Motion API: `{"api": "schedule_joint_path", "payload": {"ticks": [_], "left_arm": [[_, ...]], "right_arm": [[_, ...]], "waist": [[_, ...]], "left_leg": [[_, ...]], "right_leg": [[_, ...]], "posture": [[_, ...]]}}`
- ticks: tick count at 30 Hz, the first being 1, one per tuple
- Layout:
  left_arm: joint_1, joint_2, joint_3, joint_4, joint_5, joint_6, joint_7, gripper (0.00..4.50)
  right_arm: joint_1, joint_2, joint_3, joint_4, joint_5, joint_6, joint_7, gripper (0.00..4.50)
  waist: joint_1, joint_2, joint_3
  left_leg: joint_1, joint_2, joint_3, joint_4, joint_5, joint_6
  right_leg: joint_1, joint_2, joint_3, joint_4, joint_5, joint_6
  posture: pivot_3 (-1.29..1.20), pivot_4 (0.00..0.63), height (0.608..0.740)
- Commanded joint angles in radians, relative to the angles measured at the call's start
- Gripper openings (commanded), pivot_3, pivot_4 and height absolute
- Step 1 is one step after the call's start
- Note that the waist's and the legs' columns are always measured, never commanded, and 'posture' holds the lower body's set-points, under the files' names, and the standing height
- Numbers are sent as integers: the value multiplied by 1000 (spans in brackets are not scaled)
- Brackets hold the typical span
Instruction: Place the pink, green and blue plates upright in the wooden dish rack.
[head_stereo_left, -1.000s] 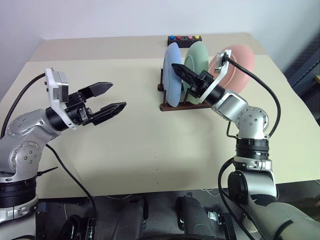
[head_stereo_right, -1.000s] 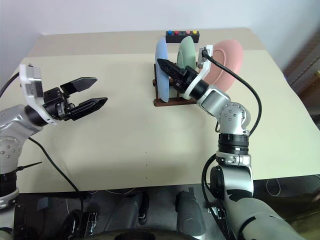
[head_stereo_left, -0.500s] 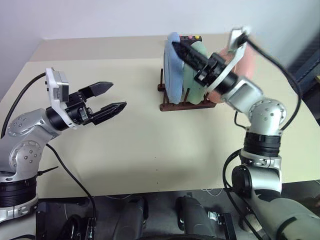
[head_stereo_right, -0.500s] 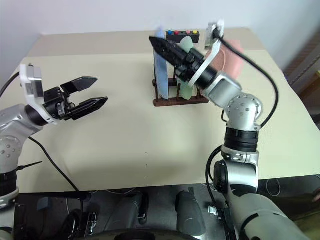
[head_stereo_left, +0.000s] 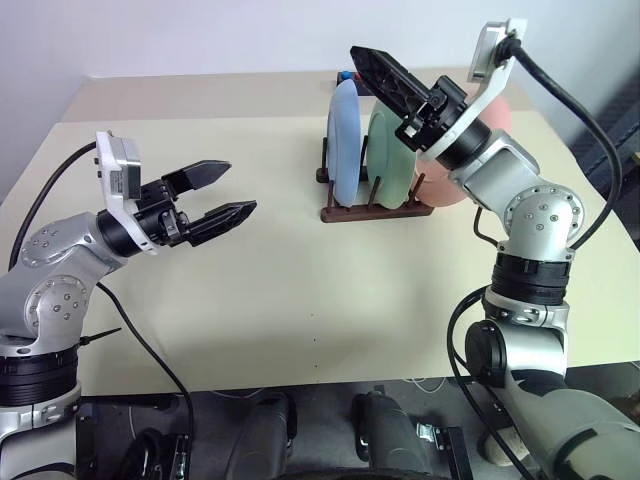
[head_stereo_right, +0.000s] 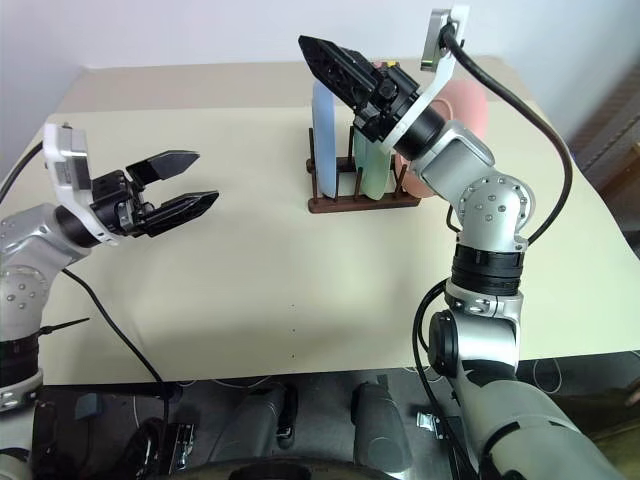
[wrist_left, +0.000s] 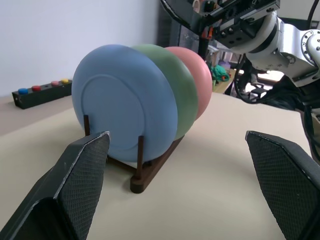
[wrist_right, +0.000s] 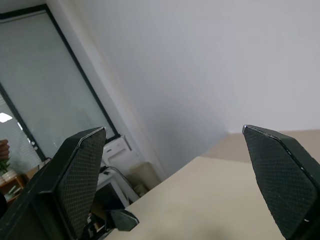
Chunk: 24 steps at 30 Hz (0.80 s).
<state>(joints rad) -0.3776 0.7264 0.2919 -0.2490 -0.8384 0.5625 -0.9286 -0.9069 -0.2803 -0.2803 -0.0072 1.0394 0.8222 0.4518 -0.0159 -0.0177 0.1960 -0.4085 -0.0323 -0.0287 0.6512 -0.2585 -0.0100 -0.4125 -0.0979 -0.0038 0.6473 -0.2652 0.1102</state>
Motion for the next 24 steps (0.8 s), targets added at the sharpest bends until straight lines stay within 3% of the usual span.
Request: {"api": "schedule_joint_path", "payload": {"ticks": [1, 10, 18, 21, 24], "left_arm": [[-5, 10, 31, -14, -13, -3, 0, 4500], [-21, 5, 19, -5, -7, -8, -1, 4500], [-30, 2, 13, 6, -6, -7, -8, 4500], [-34, 0, 8, 12, -2, -11, -12, 4500], [-47, -3, -2, 24, 2, -11, -17, 4500]], "right_arm": [[-1, -14, -16, -12, -4, -26, 14, 4462], [6, -23, -6, -20, -37, -51, 20, 4462], [50, -255, -11, 121, -347, -314, 108, 4462], [56, -283, -43, 173, -365, -344, 117, 4462], [55, -317, -77, 217, -415, -411, 100, 3128]], "waist": [[0, 0, 0], [-1, 0, 0], [3, 0, 0], [-5, 0, 0], [-5, 1, 0]], "left_leg": [[0, 0, 0, 0, 0, 0], [0, 0, 0, 0, 0, 0], [0, -1, 0, 0, 0, 0], [0, -1, 1, 0, 0, 0], [1, 1, 2, 0, 0, 0]], "right_leg": [[0, 0, 0, 0, 0, 0], [0, 0, 0, 0, 0, 0], [1, -1, 0, -3, 0, 0], [1, 0, 0, -2, 0, 0], [0, 1, 0, 0, 0, -1]], "posture": [[0, 150, 740], [0, 150, 740], [0, 150, 740], [0, 150, 740], [0, 150, 740]]}}
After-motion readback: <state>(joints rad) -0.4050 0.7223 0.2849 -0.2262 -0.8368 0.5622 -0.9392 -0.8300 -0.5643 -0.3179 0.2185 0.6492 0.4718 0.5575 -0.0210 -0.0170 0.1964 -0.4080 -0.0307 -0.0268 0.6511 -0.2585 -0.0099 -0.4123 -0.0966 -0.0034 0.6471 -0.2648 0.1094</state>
